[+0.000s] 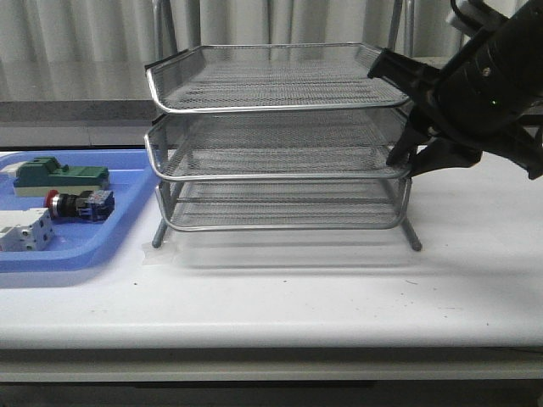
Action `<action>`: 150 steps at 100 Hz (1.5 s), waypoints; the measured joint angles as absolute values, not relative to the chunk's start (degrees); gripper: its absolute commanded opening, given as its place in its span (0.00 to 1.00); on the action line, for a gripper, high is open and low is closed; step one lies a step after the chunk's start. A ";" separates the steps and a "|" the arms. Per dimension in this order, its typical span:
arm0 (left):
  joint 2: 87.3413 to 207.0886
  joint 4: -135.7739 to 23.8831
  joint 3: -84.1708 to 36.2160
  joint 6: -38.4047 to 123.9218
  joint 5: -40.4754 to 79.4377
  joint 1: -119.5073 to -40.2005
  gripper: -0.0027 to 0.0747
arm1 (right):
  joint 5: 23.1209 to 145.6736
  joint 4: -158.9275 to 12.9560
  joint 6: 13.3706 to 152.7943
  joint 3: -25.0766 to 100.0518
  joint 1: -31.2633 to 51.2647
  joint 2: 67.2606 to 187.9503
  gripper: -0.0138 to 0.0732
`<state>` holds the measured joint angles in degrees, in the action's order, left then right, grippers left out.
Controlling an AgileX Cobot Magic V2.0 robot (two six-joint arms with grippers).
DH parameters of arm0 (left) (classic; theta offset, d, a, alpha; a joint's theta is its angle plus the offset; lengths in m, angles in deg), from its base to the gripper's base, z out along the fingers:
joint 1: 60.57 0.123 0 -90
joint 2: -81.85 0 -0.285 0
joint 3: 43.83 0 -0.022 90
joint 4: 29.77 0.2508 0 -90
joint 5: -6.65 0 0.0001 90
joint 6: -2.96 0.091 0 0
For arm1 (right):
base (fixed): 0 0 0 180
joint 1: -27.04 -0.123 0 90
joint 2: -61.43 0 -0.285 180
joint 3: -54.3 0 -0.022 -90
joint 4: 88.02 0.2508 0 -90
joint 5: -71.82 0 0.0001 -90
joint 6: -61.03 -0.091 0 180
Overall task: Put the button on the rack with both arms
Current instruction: 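Grasp the middle mesh tray's edge with the right gripper and pull it toward the robot, then open the right gripper and withdraw it from the tray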
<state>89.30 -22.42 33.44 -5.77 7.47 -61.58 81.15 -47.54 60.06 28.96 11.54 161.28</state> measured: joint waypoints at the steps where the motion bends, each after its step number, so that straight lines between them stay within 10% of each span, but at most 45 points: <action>1: 89.30 -22.42 33.44 -5.77 7.47 -61.58 0.01 | 81.15 -47.54 60.06 28.96 11.54 161.28 0.27; 22: 89.30 -22.42 33.44 -5.77 7.47 -61.58 0.01 | 81.99 -47.54 60.35 29.17 11.54 161.28 0.11; 129: 89.30 -22.42 33.44 -5.77 7.47 -61.58 0.01 | 82.85 -47.57 60.39 10.71 9.74 145.14 0.11; 150: 89.30 -22.42 33.44 -5.77 7.47 -61.58 0.01 | 83.12 -47.46 60.48 9.88 9.62 144.33 0.27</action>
<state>89.30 -22.42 33.44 -5.77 7.47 -61.58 83.12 -47.46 60.48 9.88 9.62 144.33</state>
